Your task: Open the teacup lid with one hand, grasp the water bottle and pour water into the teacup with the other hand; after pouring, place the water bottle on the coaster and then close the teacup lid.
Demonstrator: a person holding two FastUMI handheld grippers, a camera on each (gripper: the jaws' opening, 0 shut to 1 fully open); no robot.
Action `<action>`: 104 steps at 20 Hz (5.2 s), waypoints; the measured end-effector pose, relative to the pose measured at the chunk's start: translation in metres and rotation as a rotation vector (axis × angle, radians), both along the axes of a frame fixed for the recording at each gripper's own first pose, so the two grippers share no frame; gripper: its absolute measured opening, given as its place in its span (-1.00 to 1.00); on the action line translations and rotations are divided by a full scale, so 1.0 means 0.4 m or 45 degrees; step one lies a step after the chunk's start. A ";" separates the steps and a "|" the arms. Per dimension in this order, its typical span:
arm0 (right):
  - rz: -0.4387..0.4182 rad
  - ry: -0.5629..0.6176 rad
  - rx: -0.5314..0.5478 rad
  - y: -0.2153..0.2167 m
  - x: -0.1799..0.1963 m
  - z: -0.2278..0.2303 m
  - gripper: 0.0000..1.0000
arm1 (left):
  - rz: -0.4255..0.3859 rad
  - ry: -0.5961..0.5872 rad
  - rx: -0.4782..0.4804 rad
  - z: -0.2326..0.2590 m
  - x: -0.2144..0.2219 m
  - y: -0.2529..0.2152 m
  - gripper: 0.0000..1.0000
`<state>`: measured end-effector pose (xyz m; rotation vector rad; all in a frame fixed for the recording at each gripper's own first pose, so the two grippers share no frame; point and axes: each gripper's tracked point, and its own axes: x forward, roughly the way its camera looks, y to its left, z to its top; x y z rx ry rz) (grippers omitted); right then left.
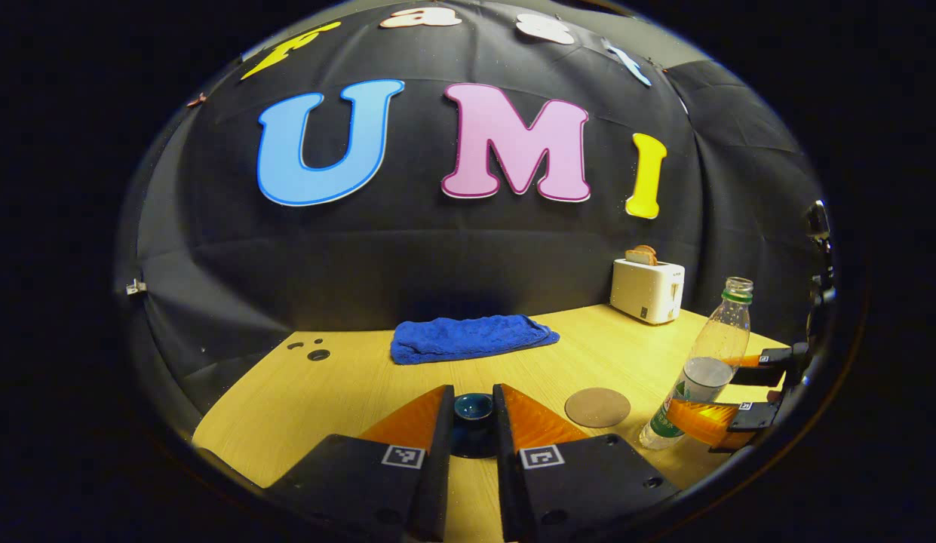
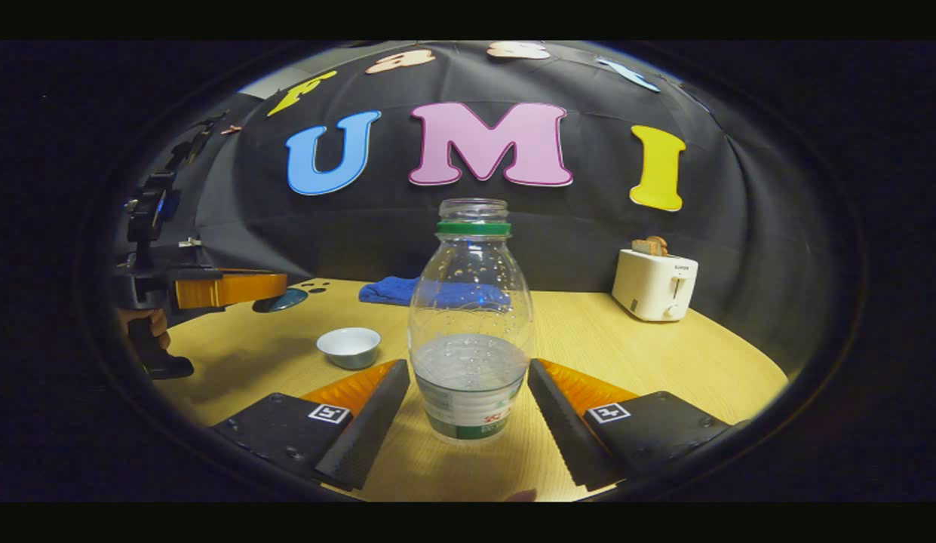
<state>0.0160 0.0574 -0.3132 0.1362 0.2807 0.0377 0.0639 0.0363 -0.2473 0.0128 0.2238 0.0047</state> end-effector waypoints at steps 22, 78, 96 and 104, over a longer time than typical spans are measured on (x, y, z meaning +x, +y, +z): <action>0.123 0.068 -0.970 -0.011 0.190 0.054 0.51 | 0.123 -0.010 -0.010 0.016 -0.055 0.121 -0.30; 0.478 -0.032 -2.243 0.027 0.346 0.011 0.49 | 0.223 0.048 -0.066 -0.069 -0.120 0.184 -0.37; 0.469 -0.216 -2.430 0.055 0.380 0.062 0.48 | 0.231 0.041 -0.051 -0.069 -0.134 0.210 -0.37; 0.494 -0.356 -2.536 0.083 0.391 0.090 0.48 | 0.244 0.040 -0.062 -0.073 -0.143 0.212 -0.29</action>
